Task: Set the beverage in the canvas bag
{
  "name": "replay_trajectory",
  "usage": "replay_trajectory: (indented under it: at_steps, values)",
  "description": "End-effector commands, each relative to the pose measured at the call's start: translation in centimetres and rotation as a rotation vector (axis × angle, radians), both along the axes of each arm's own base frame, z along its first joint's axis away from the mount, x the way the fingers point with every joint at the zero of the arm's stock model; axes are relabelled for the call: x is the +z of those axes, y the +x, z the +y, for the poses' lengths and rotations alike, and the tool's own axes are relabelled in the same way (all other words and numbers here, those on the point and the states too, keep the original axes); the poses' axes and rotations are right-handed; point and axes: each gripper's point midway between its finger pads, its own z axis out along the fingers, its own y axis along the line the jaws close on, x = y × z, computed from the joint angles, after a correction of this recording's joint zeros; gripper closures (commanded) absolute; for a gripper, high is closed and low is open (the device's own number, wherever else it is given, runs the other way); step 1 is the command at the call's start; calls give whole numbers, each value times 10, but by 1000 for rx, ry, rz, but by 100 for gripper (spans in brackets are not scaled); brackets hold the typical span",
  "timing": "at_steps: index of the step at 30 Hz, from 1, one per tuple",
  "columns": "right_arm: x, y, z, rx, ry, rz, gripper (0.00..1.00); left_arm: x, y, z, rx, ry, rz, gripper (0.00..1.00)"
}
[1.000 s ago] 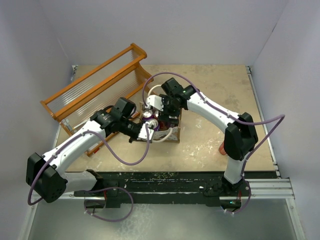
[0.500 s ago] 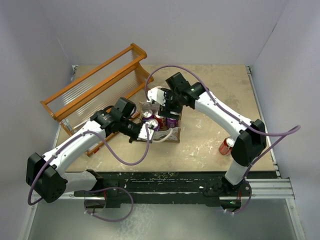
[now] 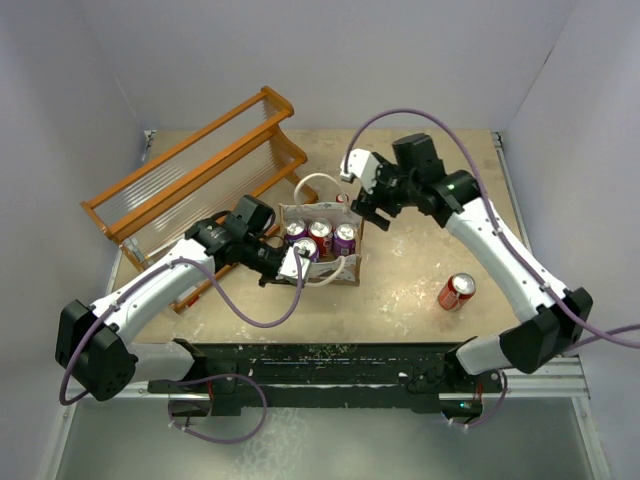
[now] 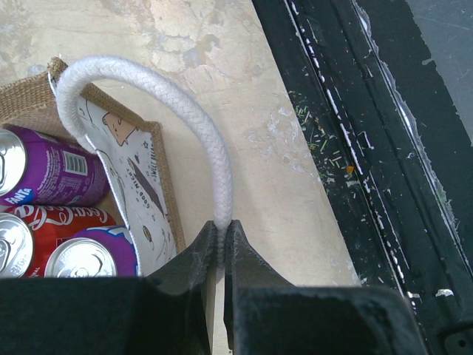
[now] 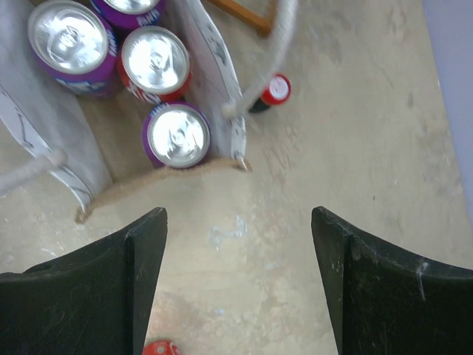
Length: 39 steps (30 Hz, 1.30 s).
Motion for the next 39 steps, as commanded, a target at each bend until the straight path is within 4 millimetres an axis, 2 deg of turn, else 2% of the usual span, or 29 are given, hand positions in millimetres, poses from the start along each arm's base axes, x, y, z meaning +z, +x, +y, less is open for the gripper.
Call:
replay_trajectory:
  at_steps: [1,7,15,22,23,24,32,39]
  values:
    - [13,-10,-29,-67,91,18,20,15,-2,-5,-30,-44,-14,95]
    - [-6,-37,-81,-167,70,55,18,14,1,-7,-14,-35,8,92]
    - [-56,-78,-154,-349,-13,161,13,8,4,-3,2,-17,-27,92]
    - [-90,-99,-203,-489,-135,230,12,3,4,-2,-2,-13,-35,92]
    - [-102,-105,-207,-498,-152,263,12,2,3,-1,-3,-13,-34,92]
    - [-106,-106,-211,-509,-158,271,11,2,3,-1,-4,-12,-34,92]
    - [-122,-123,-225,-536,-184,368,2,3,4,-1,-2,-15,-50,92]
    - [-136,-135,-231,-541,-209,425,2,1,4,-1,-5,-13,-47,92]
